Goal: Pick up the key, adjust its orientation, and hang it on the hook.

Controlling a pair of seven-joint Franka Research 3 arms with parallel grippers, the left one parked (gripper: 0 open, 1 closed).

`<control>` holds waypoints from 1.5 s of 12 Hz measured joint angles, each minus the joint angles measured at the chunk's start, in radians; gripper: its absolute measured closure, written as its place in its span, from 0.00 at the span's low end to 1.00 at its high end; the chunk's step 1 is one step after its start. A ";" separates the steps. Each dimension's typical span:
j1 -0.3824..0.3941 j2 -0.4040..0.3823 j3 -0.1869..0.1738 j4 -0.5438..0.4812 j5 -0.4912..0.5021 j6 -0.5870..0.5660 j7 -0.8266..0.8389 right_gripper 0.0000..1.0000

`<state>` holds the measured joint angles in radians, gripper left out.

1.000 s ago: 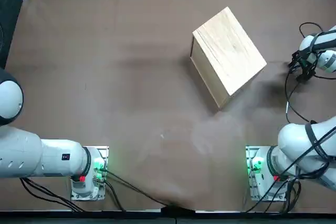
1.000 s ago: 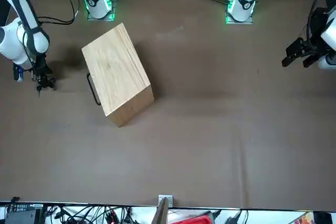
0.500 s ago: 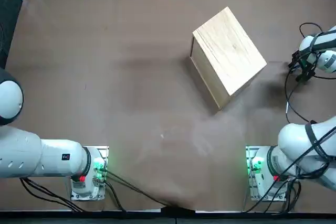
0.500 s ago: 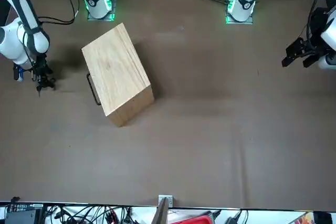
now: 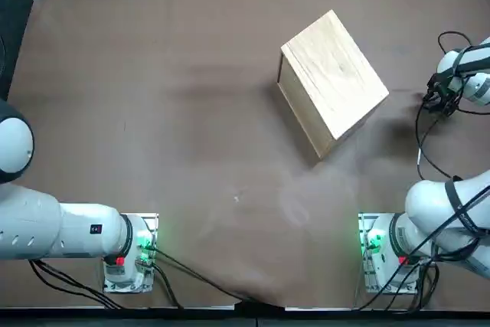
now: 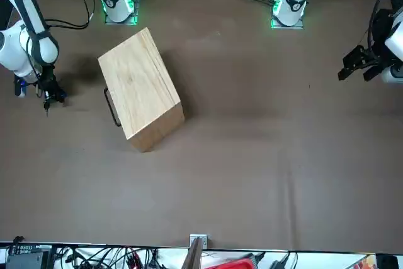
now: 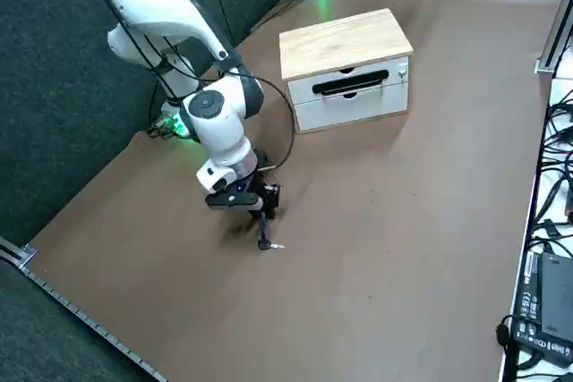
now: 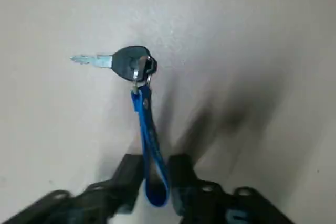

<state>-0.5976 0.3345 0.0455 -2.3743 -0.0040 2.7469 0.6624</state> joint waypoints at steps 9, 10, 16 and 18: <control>0.005 -0.013 0.014 0.000 0.000 -0.014 0.016 0.96; 0.011 -0.021 0.018 0.001 0.000 -0.029 0.015 0.96; 0.076 -0.199 0.024 0.014 0.000 -0.208 -0.021 0.96; 0.086 -0.245 0.025 0.029 0.000 -0.278 -0.066 0.96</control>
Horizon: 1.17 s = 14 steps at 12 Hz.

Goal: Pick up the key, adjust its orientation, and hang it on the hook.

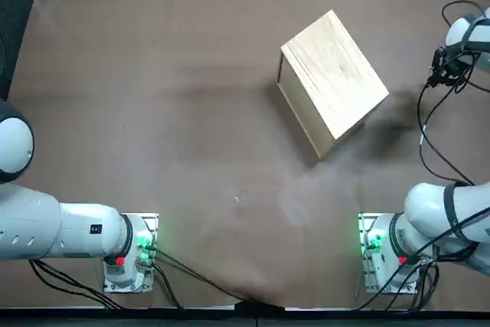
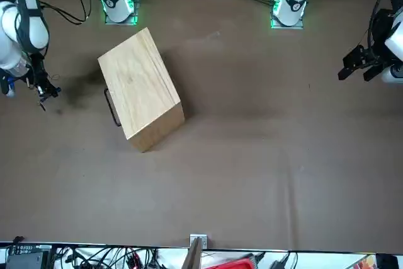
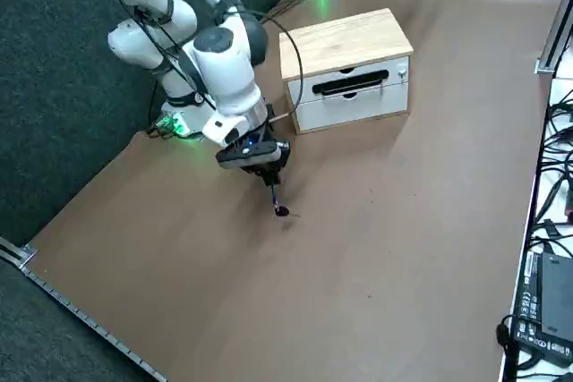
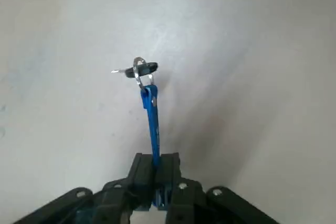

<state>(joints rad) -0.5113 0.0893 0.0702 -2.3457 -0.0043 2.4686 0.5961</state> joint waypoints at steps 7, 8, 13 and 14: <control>0.064 -0.065 0.002 0.152 0.000 -0.264 -0.168 0.96; 0.080 -0.064 0.003 0.177 0.000 -0.292 -0.201 0.96; 0.135 -0.062 0.005 0.216 0.000 -0.316 -0.444 0.96; 0.143 -0.060 0.005 0.217 0.000 -0.316 -0.496 0.96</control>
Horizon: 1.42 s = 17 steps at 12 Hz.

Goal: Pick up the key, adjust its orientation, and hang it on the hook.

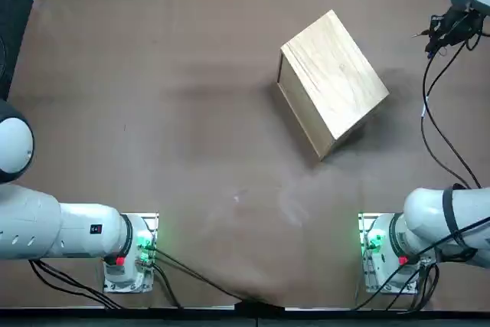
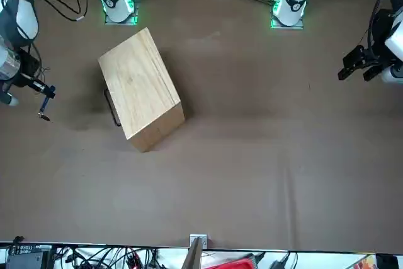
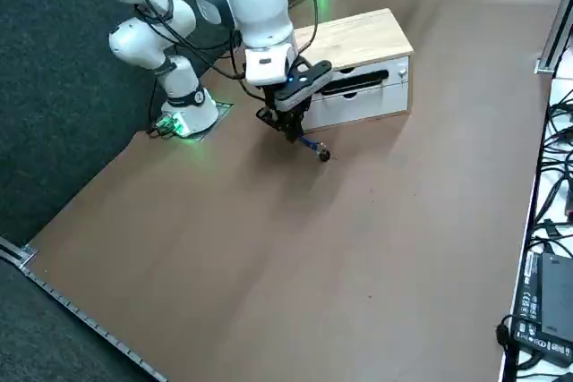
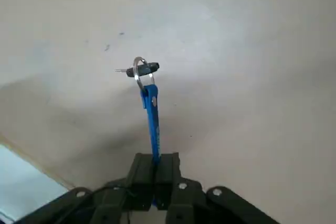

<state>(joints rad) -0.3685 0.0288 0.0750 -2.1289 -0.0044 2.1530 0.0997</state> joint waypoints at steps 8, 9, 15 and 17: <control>0.099 0.076 0.002 0.063 0.000 0.002 -0.372 0.96; 0.114 0.087 0.002 0.072 0.000 0.004 -0.395 0.96; 0.212 0.189 0.003 0.169 0.000 0.010 -0.530 0.96; 0.244 0.216 0.003 0.199 0.000 0.010 -0.582 0.96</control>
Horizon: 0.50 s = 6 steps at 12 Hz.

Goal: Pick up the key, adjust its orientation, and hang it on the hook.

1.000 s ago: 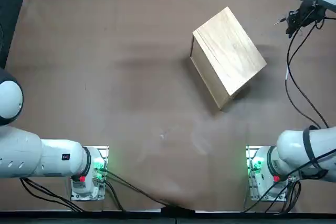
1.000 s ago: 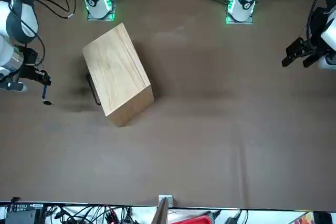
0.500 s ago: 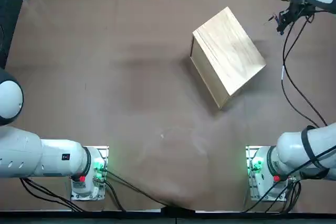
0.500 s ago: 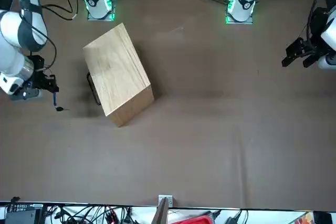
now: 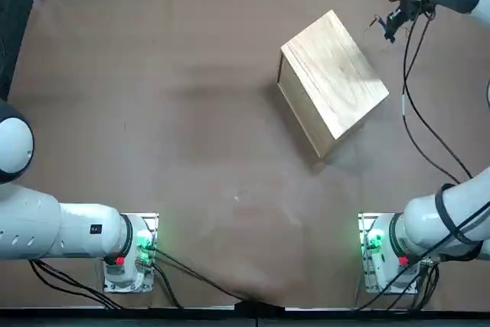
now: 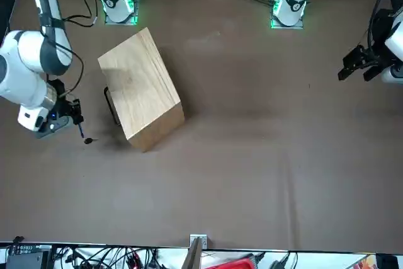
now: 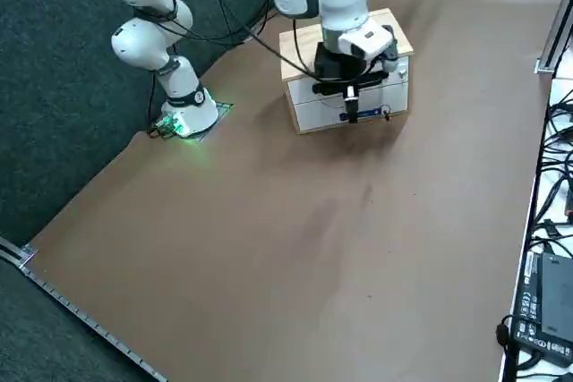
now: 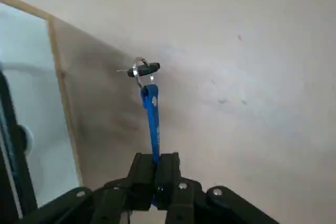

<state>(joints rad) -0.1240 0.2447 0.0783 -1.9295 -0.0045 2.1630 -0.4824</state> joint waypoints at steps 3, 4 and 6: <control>0.042 0.040 0.000 0.045 0.000 0.000 -0.080 0.96; 0.052 0.054 0.000 0.061 0.000 0.000 -0.105 0.96; 0.081 0.097 0.000 0.107 0.000 0.000 -0.167 0.96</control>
<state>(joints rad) -0.0431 0.3421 0.0785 -1.8221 -0.0045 2.1632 -0.6499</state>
